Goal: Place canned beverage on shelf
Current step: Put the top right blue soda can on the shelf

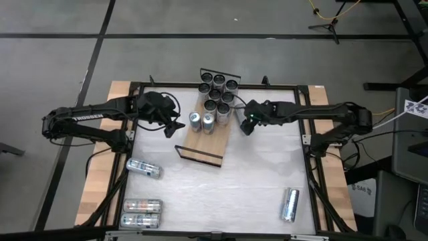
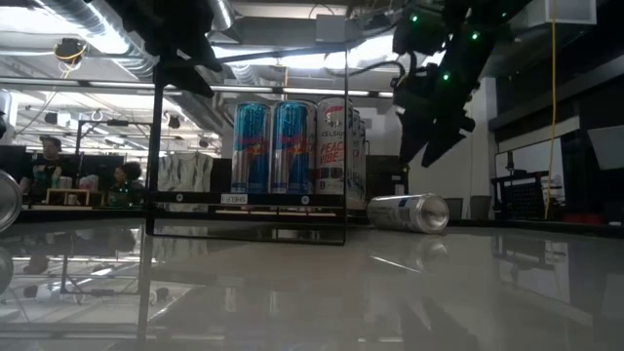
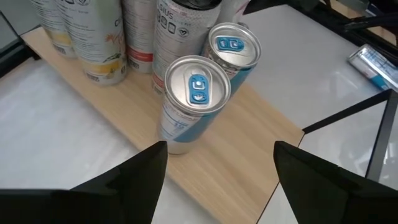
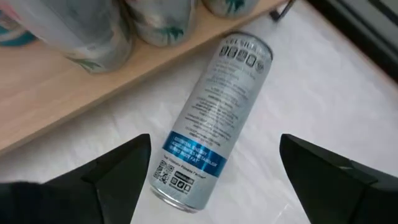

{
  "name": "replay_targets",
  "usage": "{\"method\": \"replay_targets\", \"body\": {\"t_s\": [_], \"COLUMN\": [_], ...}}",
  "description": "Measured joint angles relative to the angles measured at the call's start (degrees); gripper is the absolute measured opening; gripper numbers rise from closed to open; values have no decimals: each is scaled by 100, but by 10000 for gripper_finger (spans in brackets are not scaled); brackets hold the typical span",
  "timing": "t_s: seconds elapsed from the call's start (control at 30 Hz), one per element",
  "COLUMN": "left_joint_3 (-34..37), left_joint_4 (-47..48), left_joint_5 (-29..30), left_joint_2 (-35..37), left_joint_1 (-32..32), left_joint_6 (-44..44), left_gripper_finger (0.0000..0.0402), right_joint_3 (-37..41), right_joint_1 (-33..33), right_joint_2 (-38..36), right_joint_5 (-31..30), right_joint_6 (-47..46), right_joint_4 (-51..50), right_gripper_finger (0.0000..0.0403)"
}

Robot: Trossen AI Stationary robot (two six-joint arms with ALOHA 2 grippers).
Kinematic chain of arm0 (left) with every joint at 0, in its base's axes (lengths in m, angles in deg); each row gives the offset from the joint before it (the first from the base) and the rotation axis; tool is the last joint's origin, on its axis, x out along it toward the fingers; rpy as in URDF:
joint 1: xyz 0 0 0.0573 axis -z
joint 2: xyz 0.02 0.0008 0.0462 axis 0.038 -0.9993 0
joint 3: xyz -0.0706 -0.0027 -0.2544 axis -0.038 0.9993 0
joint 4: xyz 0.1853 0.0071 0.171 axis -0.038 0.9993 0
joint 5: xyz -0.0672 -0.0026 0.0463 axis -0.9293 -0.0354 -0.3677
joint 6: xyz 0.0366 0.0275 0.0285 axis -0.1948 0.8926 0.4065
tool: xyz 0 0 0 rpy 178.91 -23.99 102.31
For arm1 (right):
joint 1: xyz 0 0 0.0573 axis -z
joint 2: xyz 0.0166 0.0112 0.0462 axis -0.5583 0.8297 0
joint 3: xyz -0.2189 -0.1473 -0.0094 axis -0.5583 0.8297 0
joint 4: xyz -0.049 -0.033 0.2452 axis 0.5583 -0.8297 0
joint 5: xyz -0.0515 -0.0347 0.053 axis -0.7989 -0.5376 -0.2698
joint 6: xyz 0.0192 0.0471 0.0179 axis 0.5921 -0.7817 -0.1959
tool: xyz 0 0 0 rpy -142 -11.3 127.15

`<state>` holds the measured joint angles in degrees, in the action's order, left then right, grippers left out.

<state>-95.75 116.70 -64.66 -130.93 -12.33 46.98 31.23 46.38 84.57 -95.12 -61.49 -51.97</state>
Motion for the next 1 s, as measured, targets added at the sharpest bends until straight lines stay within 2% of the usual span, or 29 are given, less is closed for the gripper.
{"method": "replay_targets", "body": {"t_s": [0.3,0.4,0.57,0.7,0.9,1.0], "left_joint_3": [0,0,0,0,0,0], "left_joint_4": [2,2,0,-6,0,-4], "left_joint_5": [5,7,70,165,163,164], "left_joint_2": [0,0,0,-2,-7,-9], "left_joint_1": [44,44,44,44,44,44], "left_joint_6": [0,0,0,2,0,0], "left_gripper_finger": [286,286,286,286,286,286], "right_joint_3": [0,0,30,410,1161,1340], "right_joint_1": [-2,-2,-4,52,258,306], "right_joint_2": [294,255,125,-11,-121,-132], "right_joint_5": [161,247,2,172,1087,1259], "right_joint_6": [-291,-179,-138,-177,-529,-578], "right_joint_4": [-136,-560,-1339,-909,605,888], "right_gripper_finger": [351,351,351,351,351,351]}}
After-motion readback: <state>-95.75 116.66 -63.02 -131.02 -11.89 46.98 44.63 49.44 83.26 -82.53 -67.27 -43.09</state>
